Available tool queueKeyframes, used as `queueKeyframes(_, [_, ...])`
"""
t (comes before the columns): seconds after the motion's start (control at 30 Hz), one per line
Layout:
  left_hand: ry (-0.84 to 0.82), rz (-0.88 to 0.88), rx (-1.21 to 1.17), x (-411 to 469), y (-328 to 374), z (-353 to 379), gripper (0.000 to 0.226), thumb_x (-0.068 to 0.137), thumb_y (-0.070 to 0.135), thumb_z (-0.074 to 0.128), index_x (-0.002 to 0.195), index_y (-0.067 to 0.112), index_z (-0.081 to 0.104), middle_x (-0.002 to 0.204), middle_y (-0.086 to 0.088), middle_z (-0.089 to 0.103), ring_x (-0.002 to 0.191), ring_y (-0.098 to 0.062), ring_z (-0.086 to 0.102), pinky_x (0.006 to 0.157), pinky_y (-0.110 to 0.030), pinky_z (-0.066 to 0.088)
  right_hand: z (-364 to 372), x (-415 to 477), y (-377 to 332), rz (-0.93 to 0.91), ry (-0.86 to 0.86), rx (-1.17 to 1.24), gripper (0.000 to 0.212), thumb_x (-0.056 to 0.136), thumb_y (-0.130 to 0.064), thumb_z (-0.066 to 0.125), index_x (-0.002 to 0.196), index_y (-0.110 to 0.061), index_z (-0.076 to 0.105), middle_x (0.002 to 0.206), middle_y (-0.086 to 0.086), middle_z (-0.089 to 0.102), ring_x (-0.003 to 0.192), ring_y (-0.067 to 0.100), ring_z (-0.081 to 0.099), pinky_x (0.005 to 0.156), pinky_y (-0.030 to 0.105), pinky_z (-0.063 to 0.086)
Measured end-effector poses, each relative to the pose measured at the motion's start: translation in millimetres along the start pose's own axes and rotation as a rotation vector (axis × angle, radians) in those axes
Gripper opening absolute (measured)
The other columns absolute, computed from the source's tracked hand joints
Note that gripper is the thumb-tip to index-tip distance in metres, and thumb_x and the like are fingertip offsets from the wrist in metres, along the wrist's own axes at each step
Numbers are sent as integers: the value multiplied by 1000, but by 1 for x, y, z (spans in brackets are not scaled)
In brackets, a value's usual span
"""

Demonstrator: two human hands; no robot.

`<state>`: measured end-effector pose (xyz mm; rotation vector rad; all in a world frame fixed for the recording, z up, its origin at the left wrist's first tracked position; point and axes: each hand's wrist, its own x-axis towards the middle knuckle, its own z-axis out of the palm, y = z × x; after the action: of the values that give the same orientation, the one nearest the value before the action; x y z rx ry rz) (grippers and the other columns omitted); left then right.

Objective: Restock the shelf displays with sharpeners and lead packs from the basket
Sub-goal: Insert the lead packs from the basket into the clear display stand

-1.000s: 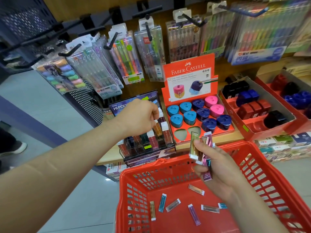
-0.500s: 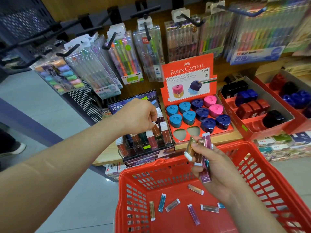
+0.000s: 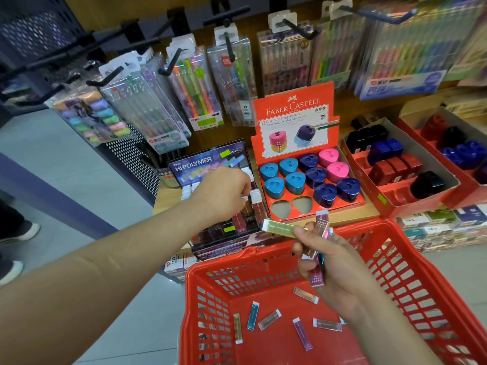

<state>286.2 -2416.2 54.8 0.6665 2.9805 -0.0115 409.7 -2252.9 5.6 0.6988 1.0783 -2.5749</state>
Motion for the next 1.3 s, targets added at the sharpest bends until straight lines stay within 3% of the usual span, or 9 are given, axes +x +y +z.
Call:
queueKeyframes(0.17, [-45, -85, -217, 1, 0, -25, 7, 81, 16, 70, 87, 15, 73, 82, 5, 71, 78, -10, 64, 75, -28, 55, 1, 2, 4, -8, -7, 53, 22, 70, -10, 72, 83, -15, 56, 67, -2, 53, 55, 6, 47, 35, 14, 31])
queueKeyframes(0.33, [-455, 36, -778, -12, 7, -66, 24, 81, 0, 71, 101, 14, 71, 90, -1, 74, 81, -12, 69, 73, -21, 56, 9, 0, 3, 50, -16, 212, 18, 71, -10, 69, 85, -13, 58, 70, -2, 49, 49, 3, 44, 34, 11, 28])
queueKeyframes(0.43, [-436, 195, -686, -20, 20, -65, 35, 76, -2, 75, 101, 22, 70, 83, 22, 65, 75, -2, 65, 68, -18, 54, 11, 0, 2, 106, -34, 353, 36, 68, -11, 76, 99, -11, 59, 74, -1, 51, 49, 3, 44, 34, 11, 29])
queueKeyframes(0.5, [-323, 222, -651, -22, 27, -60, 25, 74, 7, 79, 94, 23, 74, 79, 17, 65, 70, -1, 61, 67, -17, 52, 14, -1, -1, 129, -63, 419, 60, 52, -10, 90, 103, -10, 59, 74, 2, 55, 48, 3, 45, 32, 12, 31])
queueKeyframes(0.7, [-136, 88, -758, -20, 21, -64, 9, 76, 18, 77, 84, 14, 77, 66, 6, 71, 58, -2, 62, 61, -16, 53, 17, -5, -3, 146, -48, 313, 19, 88, -28, 63, 91, -9, 59, 79, 9, 65, 48, 7, 44, 33, 13, 31])
queueKeyframes(0.8, [-41, -15, -720, -13, 3, -72, 9, 81, 20, 72, 86, 13, 76, 72, -4, 73, 58, -8, 64, 59, -18, 54, 14, -4, -6, 114, -50, 278, 7, 86, -13, 57, 93, -10, 56, 82, 12, 66, 58, 12, 49, 39, 16, 36])
queueKeyframes(1.0, [-41, 0, -293, -3, -25, -59, 13, 87, 30, 67, 92, 20, 74, 73, 16, 66, 61, 9, 58, 58, -6, 41, 7, -4, -11, 65, -57, 217, 31, 91, 13, 37, 108, -1, 59, 109, 27, 69, 101, 29, 70, 82, 35, 57])
queueKeyframes(1.13, [-49, 42, -198, -4, -25, -44, 16, 88, 29, 66, 97, 18, 74, 88, 8, 71, 77, -1, 63, 77, -22, 52, 6, -3, -11, 66, -61, 179, 29, 96, 7, 40, 120, 4, 56, 110, 26, 69, 101, 36, 69, 82, 41, 57])
queueKeyframes(1.3, [-45, 70, -141, -4, -20, -29, 18, 90, 29, 65, 99, 16, 74, 91, 3, 73, 82, -7, 66, 81, -29, 54, 5, -5, -12, 81, -5, 175, 23, 98, -3, 48, 117, 1, 59, 107, 20, 72, 99, 33, 71, 71, 30, 58])
